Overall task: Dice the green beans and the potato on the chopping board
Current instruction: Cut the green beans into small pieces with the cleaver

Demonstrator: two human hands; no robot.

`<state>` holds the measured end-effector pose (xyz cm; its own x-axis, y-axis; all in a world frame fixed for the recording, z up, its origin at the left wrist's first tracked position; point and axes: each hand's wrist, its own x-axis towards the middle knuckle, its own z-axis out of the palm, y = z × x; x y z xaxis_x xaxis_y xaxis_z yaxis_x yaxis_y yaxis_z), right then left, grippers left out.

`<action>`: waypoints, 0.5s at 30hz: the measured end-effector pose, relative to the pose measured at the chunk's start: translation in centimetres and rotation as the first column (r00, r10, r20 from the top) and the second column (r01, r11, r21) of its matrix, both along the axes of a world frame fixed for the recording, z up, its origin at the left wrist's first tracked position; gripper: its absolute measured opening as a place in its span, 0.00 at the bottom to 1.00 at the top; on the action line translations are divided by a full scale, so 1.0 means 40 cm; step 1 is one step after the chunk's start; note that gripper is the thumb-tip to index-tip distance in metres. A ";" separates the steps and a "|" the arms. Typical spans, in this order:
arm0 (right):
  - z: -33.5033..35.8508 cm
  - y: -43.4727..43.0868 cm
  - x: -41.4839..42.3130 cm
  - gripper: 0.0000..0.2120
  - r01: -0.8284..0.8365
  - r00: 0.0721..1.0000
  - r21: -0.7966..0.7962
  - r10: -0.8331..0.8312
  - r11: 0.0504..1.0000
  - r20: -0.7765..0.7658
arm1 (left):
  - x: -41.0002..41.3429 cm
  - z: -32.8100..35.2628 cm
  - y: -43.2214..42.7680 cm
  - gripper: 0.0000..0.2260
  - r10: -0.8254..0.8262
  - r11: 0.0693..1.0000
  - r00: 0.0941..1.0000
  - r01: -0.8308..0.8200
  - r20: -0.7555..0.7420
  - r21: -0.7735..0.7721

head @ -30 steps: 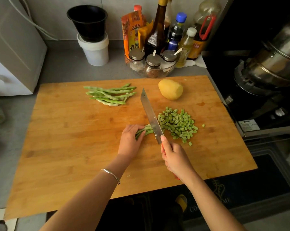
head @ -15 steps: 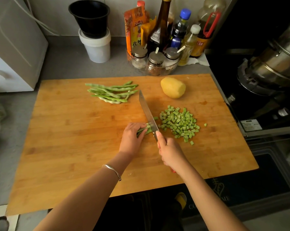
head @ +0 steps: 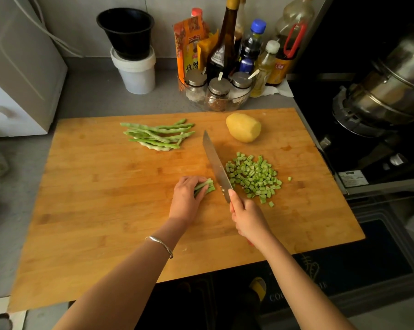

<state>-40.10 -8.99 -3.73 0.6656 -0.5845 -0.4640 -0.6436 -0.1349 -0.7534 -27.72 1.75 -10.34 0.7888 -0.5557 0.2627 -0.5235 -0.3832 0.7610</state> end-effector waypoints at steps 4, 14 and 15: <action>0.012 -0.026 -0.030 0.26 0.057 0.996 0.038 -0.059 0.998 0.071 | 0.002 0.002 0.003 0.11 -0.025 0.999 1.000 0.026 -0.019 0.034; 0.042 0.037 -0.006 0.25 -0.078 0.989 0.027 0.074 0.997 0.130 | -0.008 -0.002 0.037 0.08 0.011 0.999 0.999 -0.013 0.052 0.037; 0.039 0.040 -0.005 0.25 -0.077 0.990 0.025 0.074 0.997 0.123 | -0.008 -0.003 0.036 0.07 0.019 0.999 0.998 -0.022 0.058 0.047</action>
